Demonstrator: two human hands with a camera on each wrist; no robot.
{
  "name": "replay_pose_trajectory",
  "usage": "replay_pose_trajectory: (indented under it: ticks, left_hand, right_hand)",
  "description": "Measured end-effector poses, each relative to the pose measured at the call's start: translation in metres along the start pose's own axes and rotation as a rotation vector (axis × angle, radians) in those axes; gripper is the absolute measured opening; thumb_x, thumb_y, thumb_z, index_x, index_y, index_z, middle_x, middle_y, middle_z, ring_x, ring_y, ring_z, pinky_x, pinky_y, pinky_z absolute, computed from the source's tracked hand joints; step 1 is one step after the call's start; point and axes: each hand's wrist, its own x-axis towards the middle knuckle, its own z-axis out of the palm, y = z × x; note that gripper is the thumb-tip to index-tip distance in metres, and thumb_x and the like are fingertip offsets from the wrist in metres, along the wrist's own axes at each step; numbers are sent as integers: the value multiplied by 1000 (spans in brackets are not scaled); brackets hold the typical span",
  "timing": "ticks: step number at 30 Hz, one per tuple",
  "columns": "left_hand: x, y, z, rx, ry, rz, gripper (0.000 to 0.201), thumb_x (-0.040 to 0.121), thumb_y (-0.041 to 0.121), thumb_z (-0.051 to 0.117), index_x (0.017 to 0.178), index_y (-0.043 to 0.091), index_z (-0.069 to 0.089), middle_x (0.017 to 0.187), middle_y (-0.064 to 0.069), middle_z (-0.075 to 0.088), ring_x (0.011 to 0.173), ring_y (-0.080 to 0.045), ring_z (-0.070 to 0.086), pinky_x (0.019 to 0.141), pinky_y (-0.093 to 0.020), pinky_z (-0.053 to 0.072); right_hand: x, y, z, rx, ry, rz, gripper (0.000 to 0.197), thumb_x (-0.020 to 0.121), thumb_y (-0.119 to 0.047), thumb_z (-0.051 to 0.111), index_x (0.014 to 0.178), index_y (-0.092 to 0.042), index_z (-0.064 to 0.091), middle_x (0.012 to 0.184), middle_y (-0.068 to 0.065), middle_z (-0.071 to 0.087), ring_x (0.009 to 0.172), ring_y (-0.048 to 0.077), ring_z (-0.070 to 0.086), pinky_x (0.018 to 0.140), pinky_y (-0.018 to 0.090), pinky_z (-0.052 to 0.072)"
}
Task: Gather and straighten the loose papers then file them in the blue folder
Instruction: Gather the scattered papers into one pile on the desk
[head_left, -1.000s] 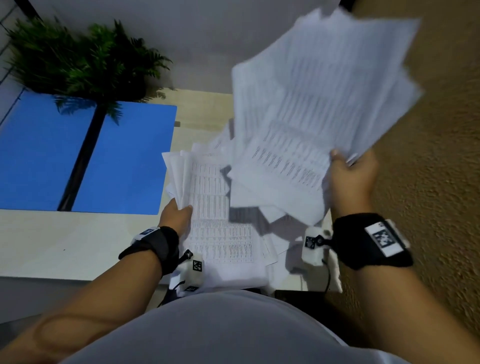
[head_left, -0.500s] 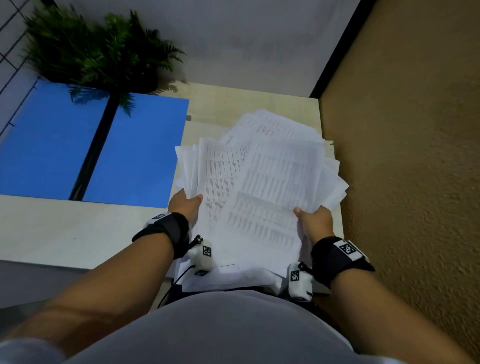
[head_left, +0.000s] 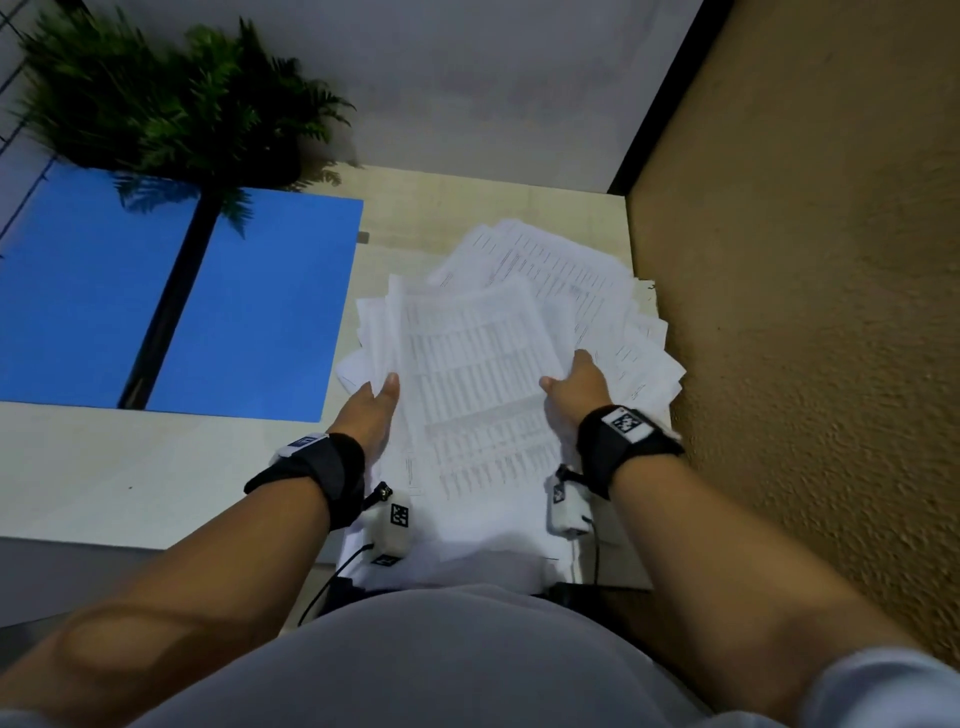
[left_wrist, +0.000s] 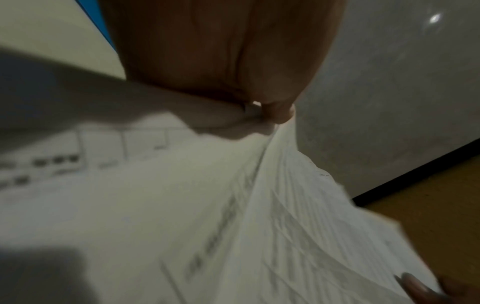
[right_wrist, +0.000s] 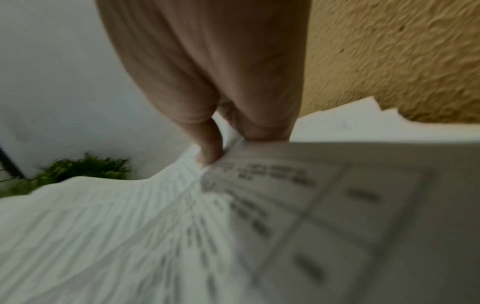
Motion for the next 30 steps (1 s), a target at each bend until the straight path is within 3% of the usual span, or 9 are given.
replay_pose_trajectory:
  ticks: [2, 3, 6, 9, 12, 17, 22, 26, 30]
  left_hand:
    - [3, -5, 0, 12, -4, -2, 94, 82, 75, 53, 155, 22, 26, 157, 4, 39, 146, -27, 37, 118, -48, 30]
    - [1, -7, 2, -13, -1, 23, 93, 78, 70, 65, 152, 24, 34, 151, 6, 47, 140, -25, 45, 115, -49, 36]
    - [5, -13, 2, 3, 53, 64, 50, 85, 25, 75, 131, 19, 57, 127, -3, 67, 118, -29, 63, 104, -50, 49]
    - [15, -20, -11, -59, 105, 29, 39, 84, 18, 74, 120, 18, 60, 123, -8, 68, 114, -33, 64, 104, -54, 48]
    - [22, -27, -25, -103, 118, 13, 43, 81, 17, 75, 119, 22, 56, 127, -9, 65, 120, -33, 61, 108, -56, 44]
    - [21, -28, -25, -118, 82, 22, 39, 87, 11, 70, 121, 25, 58, 128, -7, 66, 119, -33, 62, 108, -54, 44]
    - [16, -25, -17, -60, 61, 35, 39, 88, 11, 69, 125, 20, 62, 125, -5, 69, 115, -31, 65, 105, -52, 47]
    - [13, -24, -19, -2, 97, 37, 29, 91, 11, 67, 114, 26, 60, 125, -8, 68, 115, -34, 64, 105, -51, 48]
    - [10, -22, -23, -13, 73, 60, 37, 92, 3, 66, 126, 14, 58, 120, -6, 64, 110, -29, 61, 99, -39, 48]
  right_hand:
    - [-7, 0, 22, 58, -18, 33, 47, 103, -12, 36, 149, -9, 26, 141, 5, 49, 132, 28, 46, 110, 38, 33]
    - [-11, 1, 33, 87, -68, 53, 48, 104, -11, 30, 152, -12, 22, 146, 6, 46, 136, 26, 42, 112, 36, 29]
    - [-9, 10, 53, 64, -112, -18, 47, 102, -12, 35, 149, -12, 28, 147, 10, 44, 134, 27, 43, 110, 36, 32]
    - [5, 14, 36, 103, 246, -61, 40, 96, -21, 56, 133, -9, 48, 135, 12, 49, 126, 31, 48, 104, 44, 41]
    - [26, 29, 2, -60, 506, 115, 53, 90, -32, 65, 135, -11, 47, 138, 13, 47, 128, 32, 42, 103, 47, 38]
    - [38, 38, -8, 495, 188, 135, 78, 90, -33, 69, 151, -8, 28, 145, 10, 47, 131, 28, 48, 106, 32, 38]
    - [41, 40, -1, 474, 166, 82, 42, 89, -22, 70, 127, -5, 61, 121, 9, 66, 111, 31, 63, 98, 38, 50]
    - [30, 29, -12, 408, 350, -1, 37, 93, -13, 61, 129, -3, 59, 123, 10, 64, 111, 28, 61, 102, 37, 47]
    - [2, 3, -58, 242, 576, -186, 30, 95, -20, 57, 120, -5, 64, 114, 15, 69, 106, 29, 64, 95, 42, 51]
